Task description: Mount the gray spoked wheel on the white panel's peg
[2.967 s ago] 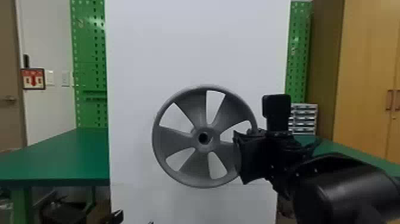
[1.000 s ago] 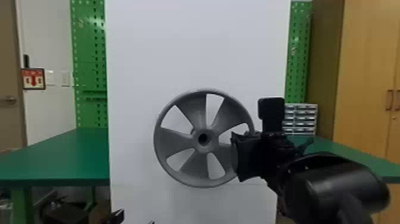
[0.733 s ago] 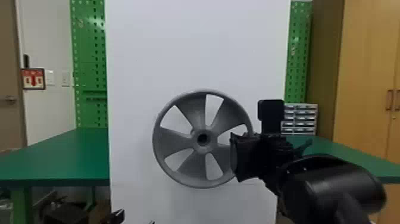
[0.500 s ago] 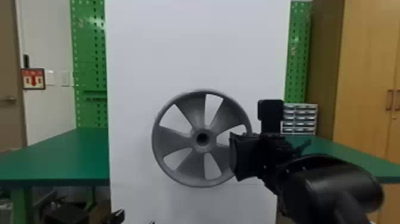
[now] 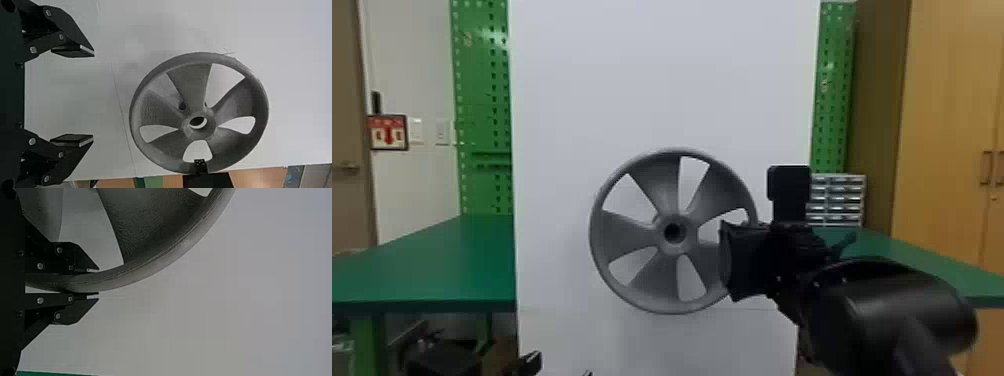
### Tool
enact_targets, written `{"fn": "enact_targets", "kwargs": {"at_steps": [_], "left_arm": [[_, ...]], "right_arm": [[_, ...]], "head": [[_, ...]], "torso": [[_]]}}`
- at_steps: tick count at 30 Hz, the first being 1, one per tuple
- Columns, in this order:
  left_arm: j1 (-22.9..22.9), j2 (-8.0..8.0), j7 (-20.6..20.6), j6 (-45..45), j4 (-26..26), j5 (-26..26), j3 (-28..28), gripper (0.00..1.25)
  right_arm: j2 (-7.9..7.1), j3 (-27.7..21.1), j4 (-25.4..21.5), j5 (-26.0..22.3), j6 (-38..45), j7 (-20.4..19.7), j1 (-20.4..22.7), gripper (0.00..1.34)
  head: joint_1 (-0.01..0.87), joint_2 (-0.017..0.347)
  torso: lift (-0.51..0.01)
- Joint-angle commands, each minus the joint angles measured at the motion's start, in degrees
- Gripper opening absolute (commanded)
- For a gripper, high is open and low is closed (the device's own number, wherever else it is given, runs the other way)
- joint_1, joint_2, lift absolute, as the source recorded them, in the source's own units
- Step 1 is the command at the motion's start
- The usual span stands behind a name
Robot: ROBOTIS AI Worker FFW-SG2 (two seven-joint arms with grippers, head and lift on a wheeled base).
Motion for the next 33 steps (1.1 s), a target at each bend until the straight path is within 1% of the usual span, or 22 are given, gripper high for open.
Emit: {"fn": "enact_targets", "kwargs": {"at_steps": [1,13,25,33], "left_arm": [[-0.1,0.00,0.0,0.0,0.0,0.0,0.0,0.77],[-0.2,0.00,0.0,0.0,0.0,0.0,0.0,0.77],[-0.3,0.00,0.1,0.0,0.0,-0.1,-0.1,0.77],[-0.3,0.00,0.1,0.0,0.0,-0.1,-0.2,0.77]], "right_arm": [[0.00,-0.1,0.4,-0.2,-0.1,-0.2,-0.1,0.16],[0.27,-0.3,1.5,-1.2,-0.6,-1.2,-0.1,0.16],[0.53,0.0,2.9,-2.1,-3.6,-1.8,-0.2,0.16],[0.71,0.4,3.6,-3.1,-4.7,-3.5,-0.3,0.16]], "head": [[0.123,-0.008],[0.123,-0.008],[0.123,-0.008],[0.123,-0.008]], "torso": [[-0.406],[-0.406],[-0.406],[-0.406]]}}
